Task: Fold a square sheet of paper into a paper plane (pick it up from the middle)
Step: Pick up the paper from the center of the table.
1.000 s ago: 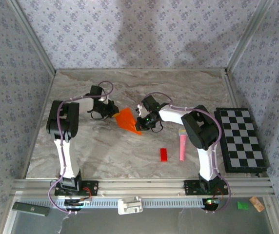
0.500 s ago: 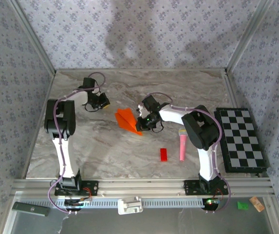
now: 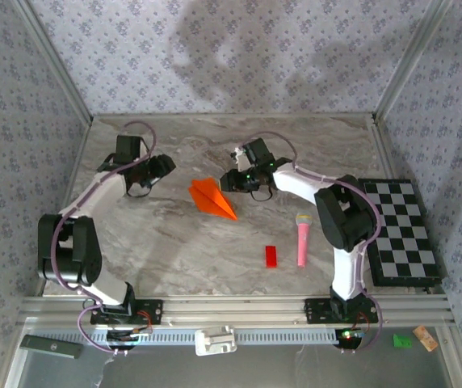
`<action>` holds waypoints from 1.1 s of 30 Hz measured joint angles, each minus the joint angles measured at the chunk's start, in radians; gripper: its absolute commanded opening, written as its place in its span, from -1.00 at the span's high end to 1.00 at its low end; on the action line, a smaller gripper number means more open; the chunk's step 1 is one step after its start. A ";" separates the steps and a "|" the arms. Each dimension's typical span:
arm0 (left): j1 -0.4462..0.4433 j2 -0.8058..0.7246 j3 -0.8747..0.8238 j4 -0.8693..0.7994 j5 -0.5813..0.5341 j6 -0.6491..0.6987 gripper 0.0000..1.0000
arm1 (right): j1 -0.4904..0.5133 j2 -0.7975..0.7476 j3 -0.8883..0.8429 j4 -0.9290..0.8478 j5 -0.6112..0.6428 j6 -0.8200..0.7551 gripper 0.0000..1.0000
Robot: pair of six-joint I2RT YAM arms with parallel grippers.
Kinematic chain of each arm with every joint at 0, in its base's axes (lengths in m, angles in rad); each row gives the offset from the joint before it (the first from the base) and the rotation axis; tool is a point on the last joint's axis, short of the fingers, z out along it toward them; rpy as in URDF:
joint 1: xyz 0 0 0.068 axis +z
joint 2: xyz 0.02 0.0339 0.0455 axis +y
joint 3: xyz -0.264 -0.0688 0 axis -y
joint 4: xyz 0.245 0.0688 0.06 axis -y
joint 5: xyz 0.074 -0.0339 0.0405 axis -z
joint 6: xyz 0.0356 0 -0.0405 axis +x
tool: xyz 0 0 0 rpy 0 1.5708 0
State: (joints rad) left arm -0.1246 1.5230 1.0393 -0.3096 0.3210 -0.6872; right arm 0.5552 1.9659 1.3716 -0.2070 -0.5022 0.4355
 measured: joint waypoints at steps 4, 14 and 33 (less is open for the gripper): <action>0.000 -0.045 -0.116 0.029 0.000 -0.037 -0.63 | 0.004 0.070 0.080 -0.018 -0.010 -0.042 0.22; 0.000 -0.124 -0.213 0.117 0.013 -0.059 -0.89 | 0.024 0.183 0.172 -0.083 -0.018 -0.145 0.33; -0.002 -0.125 -0.286 0.326 0.224 -0.122 -0.91 | 0.011 0.199 0.185 0.006 -0.200 -0.104 0.97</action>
State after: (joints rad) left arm -0.1268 1.3983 0.7528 0.0162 0.5453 -0.8093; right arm 0.5659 2.1647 1.5570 -0.2012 -0.7021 0.3317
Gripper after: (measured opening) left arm 0.961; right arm 0.050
